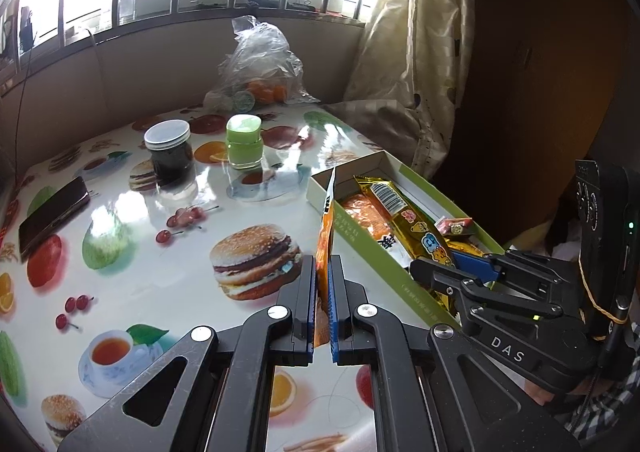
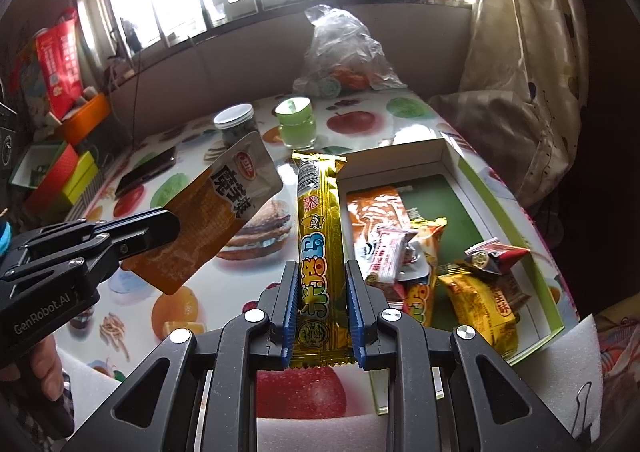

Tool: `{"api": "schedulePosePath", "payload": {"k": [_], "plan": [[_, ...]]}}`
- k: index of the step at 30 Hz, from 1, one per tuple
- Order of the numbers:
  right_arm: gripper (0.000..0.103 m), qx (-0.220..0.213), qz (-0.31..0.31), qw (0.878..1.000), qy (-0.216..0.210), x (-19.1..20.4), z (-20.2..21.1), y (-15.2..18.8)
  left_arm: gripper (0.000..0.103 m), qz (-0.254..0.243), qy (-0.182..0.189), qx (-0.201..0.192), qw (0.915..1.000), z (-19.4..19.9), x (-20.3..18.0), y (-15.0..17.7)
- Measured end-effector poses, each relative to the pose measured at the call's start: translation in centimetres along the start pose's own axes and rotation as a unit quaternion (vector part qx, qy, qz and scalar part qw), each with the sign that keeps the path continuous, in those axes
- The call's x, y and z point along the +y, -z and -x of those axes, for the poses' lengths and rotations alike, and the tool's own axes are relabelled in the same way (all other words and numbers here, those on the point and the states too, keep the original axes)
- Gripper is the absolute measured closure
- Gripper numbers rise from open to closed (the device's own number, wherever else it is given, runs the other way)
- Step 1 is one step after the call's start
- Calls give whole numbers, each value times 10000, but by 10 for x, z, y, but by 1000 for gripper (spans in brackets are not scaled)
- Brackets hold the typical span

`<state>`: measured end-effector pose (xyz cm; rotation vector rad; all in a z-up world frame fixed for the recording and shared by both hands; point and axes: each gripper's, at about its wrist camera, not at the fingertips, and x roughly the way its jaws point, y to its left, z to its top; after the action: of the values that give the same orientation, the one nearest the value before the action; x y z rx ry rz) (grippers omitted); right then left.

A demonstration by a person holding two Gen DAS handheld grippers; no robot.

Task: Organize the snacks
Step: 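Carry the yellow bar in right tool while left tool carries orange packet to box, then lower both packets into the green box and open both tools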

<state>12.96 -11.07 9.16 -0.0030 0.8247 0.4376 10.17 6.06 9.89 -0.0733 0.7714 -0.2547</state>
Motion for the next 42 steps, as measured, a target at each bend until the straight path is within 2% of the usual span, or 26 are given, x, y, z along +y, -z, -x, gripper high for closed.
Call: {"api": "schedulePosePath", "payload": {"k": [6,21,35,42], "plan": [[82,-34,-90,9999,91,-14,4,-1,98,-40,68,7,10000,-6,-10,-7],[82,114,-317,9973,654,-67,5,7,98,-105,379,144,9991,-44,-41,-32],[82,130,-88,9927,1199,-83,3,14,98,24,554,478,9973,-90,-65,-41],[81,118,-77,9922,1236,-89,0,14,98,99,544,518,9971,-102,-65,-46]]}}
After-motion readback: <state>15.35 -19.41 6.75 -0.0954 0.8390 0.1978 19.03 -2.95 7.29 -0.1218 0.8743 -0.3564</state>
